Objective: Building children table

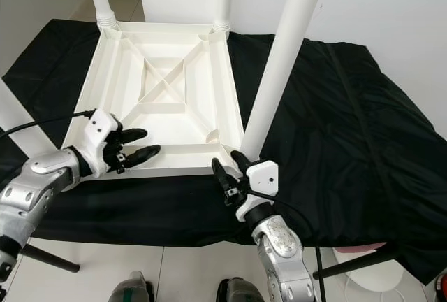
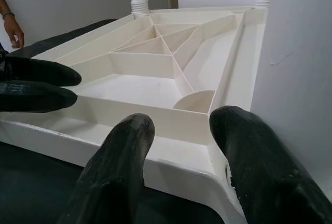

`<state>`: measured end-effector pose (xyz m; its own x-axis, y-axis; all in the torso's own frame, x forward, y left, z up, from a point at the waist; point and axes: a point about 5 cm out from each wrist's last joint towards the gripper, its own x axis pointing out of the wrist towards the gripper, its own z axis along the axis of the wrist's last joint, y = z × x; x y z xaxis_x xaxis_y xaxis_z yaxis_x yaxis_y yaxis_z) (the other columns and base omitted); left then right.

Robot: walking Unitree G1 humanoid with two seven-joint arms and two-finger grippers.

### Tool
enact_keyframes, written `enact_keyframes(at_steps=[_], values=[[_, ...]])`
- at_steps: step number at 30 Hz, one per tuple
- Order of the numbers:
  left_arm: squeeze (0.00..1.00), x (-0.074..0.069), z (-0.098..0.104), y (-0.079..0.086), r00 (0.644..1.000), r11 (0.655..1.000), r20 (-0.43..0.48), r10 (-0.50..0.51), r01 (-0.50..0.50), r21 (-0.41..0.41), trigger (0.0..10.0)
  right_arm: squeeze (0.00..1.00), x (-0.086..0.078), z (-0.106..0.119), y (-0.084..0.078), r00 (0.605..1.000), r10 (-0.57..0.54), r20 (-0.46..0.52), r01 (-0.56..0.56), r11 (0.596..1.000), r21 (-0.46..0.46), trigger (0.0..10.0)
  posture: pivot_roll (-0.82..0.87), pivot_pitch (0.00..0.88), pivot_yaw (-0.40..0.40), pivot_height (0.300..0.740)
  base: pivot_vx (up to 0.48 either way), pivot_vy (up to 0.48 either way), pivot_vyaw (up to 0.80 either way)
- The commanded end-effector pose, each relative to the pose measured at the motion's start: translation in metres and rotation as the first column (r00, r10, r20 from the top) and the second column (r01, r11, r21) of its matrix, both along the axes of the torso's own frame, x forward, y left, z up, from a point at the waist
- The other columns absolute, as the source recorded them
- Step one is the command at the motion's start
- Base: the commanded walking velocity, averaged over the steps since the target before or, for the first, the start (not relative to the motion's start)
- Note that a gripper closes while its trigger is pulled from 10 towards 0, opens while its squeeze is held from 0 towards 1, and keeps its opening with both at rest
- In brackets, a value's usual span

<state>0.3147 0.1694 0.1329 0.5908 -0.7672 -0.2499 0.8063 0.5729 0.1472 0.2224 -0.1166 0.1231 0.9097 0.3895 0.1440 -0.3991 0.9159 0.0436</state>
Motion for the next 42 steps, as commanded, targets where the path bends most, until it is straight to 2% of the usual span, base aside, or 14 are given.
enact_keyframes(at_steps=[1,14,19,24,28,29,30,31,38,40,42], values=[[0.0,0.0,0.0,-0.004,0.988,0.987,-0.035,-0.153,0.154,0.041,10.0,0.0,0.003,0.007,-0.011,0.999,-0.051,0.019,0.051,0.999,0.013,10.0,0.0,0.068,-0.021,0.74,0.0,0.0,0.0],[0.0,0.011,-0.003,-0.003,0.997,0.99,-0.01,-0.077,0.078,0.121,10.0,0.0,-0.001,0.015,-0.001,0.998,-0.004,0.057,0.003,0.999,0.032,10.0,0.0,0.077,-0.009,0.74,0.0,0.0,0.0],[0.0,0.018,-0.008,-0.008,0.994,0.961,-0.024,-0.108,0.11,0.253,10.0,0.0,-0.003,0.032,0.005,0.992,0.057,0.11,-0.062,0.997,0.044,10.0,0.0,0.083,0.006,0.74,0.0,0.0,0.0],[0.0,0.021,-0.008,-0.01,0.986,0.933,-0.071,-0.153,0.168,0.317,10.0,0.0,-0.002,0.037,0.004,0.989,0.085,0.122,-0.089,0.996,0.024,10.0,0.0,0.086,0.008,0.74,0.0,0.0,0.0],[0.0,0.023,-0.011,-0.013,0.983,0.922,-0.125,-0.131,0.167,0.348,9.8,0.0,0.001,0.041,0.004,0.987,0.09,0.135,-0.093,0.995,0.021,10.0,0.0,0.08,0.014,0.74,0.0,0.0,0.0],[0.0,0.024,-0.012,-0.013,0.984,0.92,-0.13,-0.121,0.16,0.358,3.9,0.0,0.001,0.042,0.004,0.986,0.09,0.137,-0.094,0.995,0.021,10.0,0.0,0.08,0.014,0.74,0.0,0.0,0.0],[0.0,0.024,-0.012,-0.013,0.984,0.92,-0.13,-0.121,0.16,0.358,3.9,0.0,0.001,0.042,0.004,0.986,0.09,0.137,-0.094,0.995,0.021,10.0,0.0,0.08,0.014,0.74,0.0,0.0,0.0],[0.0,0.026,-0.011,-0.01,0.989,0.923,-0.126,-0.077,0.119,0.367,0.0,0.0,0.001,0.042,0.004,0.986,0.09,0.138,-0.094,0.995,0.022,10.0,0.0,0.08,0.014,0.74,0.0,0.0,0.0],[0.0,0.033,-0.01,-0.005,0.994,0.929,-0.112,0.016,0.027,0.369,0.0,0.0,0.001,0.042,0.006,0.987,0.091,0.131,-0.096,0.995,0.026,10.0,0.0,0.07,0.016,0.74,0.0,0.0,0.0],[0.0,0.036,-0.011,-0.001,0.993,0.928,-0.085,0.083,-0.046,0.37,0.0,0.0,0.001,0.042,0.006,0.988,0.088,0.128,-0.093,0.995,0.028,10.0,0.0,0.067,0.014,0.74,0.0,0.0,0.0],[0.0,0.036,-0.011,0.0,0.991,0.927,-0.08,0.105,-0.069,0.368,0.0,0.0,0.002,0.042,0.006,0.988,0.087,0.127,-0.092,0.995,0.028,10.0,0.0,0.067,0.014,0.74,0.0,0.0,0.0]])
